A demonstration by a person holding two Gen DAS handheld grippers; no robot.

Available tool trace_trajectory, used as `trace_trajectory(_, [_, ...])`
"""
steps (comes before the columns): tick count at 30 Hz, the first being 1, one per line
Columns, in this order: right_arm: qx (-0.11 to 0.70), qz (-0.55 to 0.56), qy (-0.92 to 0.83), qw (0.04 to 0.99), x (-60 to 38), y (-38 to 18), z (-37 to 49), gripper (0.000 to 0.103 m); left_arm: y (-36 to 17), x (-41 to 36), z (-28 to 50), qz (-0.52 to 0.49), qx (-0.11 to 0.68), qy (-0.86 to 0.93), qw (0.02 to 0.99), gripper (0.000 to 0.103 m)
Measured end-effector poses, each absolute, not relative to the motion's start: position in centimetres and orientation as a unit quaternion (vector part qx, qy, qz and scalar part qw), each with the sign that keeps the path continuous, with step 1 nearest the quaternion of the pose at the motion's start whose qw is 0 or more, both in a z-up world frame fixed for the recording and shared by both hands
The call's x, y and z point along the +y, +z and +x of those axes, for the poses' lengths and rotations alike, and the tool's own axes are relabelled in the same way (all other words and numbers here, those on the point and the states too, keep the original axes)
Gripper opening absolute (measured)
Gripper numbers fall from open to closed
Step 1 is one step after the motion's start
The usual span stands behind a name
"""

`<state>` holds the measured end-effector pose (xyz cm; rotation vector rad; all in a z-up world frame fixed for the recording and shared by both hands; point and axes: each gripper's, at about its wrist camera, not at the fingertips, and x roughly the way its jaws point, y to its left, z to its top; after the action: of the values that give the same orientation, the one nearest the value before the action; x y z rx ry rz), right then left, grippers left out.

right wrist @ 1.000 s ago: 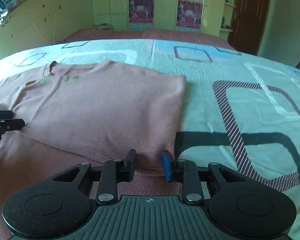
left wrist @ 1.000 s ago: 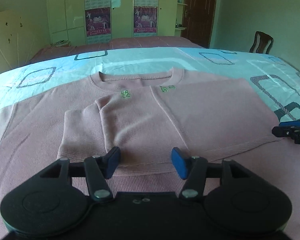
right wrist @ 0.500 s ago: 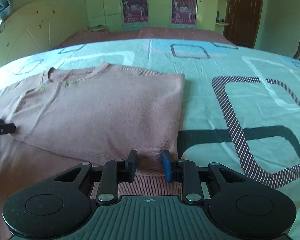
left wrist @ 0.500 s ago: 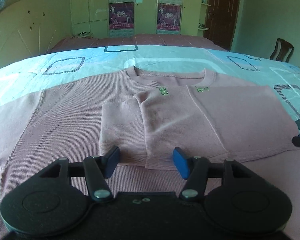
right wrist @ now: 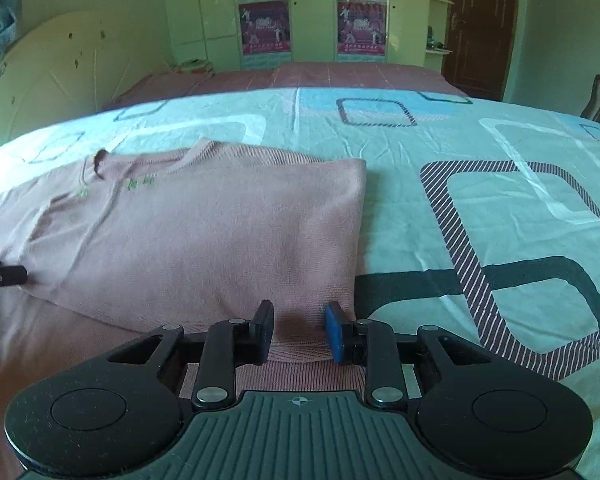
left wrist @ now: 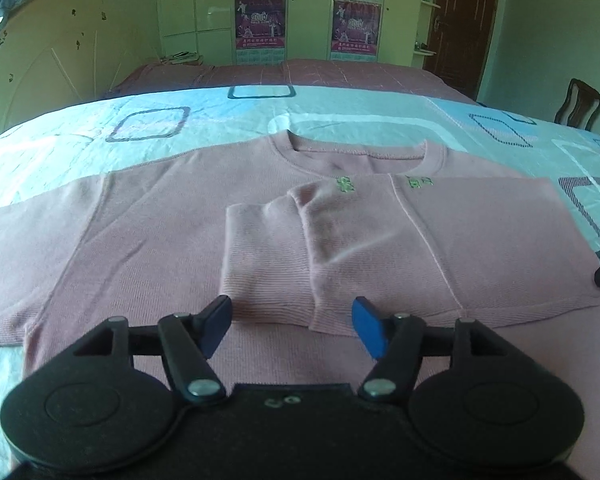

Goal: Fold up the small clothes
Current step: 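Open both grippers and lift them off the folded side, then grasp the other sleeve cuff with the left gripper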

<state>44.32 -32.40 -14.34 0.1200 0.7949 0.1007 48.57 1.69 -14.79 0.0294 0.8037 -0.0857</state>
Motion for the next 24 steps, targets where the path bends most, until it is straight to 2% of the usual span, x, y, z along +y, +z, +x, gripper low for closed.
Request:
trace_trajectory(4, [0.387, 0.07, 0.032, 0.919, -31.1, -13.7, 43.1, 0.028, -14.0, 7.3, 47.3, -0.018, 0.375, -0.01, 0.927, 0.073])
trace_trajectory(12, [0.377, 0.064, 0.027, 0.924, -22.6, -12.8, 41.1, 0.028, -13.0, 25.6, 43.0, -0.124, 0.334, 0.101, 0.929, 0.07])
trace_trajectory(17, [0.368, 0.065, 0.039, 0.927, -16.3, -12.0, 41.7, 0.028, -13.4, 37.2, 40.6, -0.232, 0.316, 0.192, 0.9, 0.069])
trace_trajectory(24, [0.36, 0.064, 0.044, 0.93, -11.5, -10.4, 43.2, 0.028, -14.6, 46.3, 40.5, -0.345, 0.272, 0.201, 0.875, 0.049])
